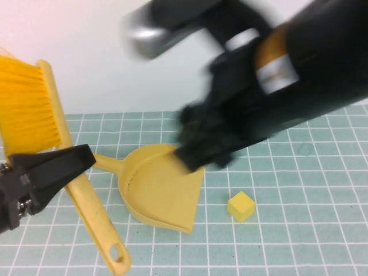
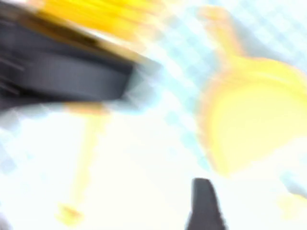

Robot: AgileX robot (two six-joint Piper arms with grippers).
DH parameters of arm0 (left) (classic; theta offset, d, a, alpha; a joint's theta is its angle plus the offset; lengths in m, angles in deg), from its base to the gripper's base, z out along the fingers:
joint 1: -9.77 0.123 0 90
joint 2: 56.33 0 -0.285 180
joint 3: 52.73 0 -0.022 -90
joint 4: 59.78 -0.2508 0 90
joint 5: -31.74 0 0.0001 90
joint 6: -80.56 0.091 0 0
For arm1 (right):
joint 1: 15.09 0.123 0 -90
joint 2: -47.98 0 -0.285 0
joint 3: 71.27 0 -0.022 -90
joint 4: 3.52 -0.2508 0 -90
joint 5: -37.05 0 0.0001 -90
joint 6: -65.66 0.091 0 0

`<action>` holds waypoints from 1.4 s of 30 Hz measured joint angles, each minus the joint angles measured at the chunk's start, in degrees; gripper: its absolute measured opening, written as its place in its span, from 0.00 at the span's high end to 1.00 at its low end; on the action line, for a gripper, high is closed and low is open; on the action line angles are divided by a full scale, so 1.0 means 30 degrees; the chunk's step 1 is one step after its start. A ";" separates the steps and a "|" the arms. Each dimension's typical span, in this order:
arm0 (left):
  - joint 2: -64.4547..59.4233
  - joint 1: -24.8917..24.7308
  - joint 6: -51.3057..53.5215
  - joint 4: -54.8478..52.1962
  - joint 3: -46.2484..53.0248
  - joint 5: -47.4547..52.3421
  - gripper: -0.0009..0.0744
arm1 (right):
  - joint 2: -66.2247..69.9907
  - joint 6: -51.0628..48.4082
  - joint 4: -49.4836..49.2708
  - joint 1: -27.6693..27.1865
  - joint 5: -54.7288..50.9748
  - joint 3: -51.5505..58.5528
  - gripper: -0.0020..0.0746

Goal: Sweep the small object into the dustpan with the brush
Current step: Hand over the broom

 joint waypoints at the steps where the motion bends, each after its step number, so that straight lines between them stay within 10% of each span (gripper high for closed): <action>1: 0.0000 0.0416 0.0000 -0.0001 0.0000 0.0316 0.99 | -0.0446 -0.0140 0.0404 -0.0335 -0.0798 0.0045 0.42; 11: 0.0000 0.2620 0.0000 0.1223 0.0000 0.5097 0.99 | -0.3733 -0.1034 -0.0760 -0.3084 -0.0996 0.6462 0.46; 20: 0.0000 0.2620 -0.1394 0.2370 0.0000 0.6751 0.99 | -0.6067 -0.5827 -1.2984 -0.3308 0.3815 1.3032 0.46; 29: 0.0000 0.2620 -0.3018 0.2427 0.0000 0.6751 0.99 | -0.6416 -1.0953 -2.1331 -0.3308 0.3870 1.3502 0.46; 42: 0.0000 -0.0271 -0.3524 0.1843 -0.0034 0.6751 0.99 | -0.5703 -1.2062 -2.3853 -0.4995 0.5451 1.3502 0.46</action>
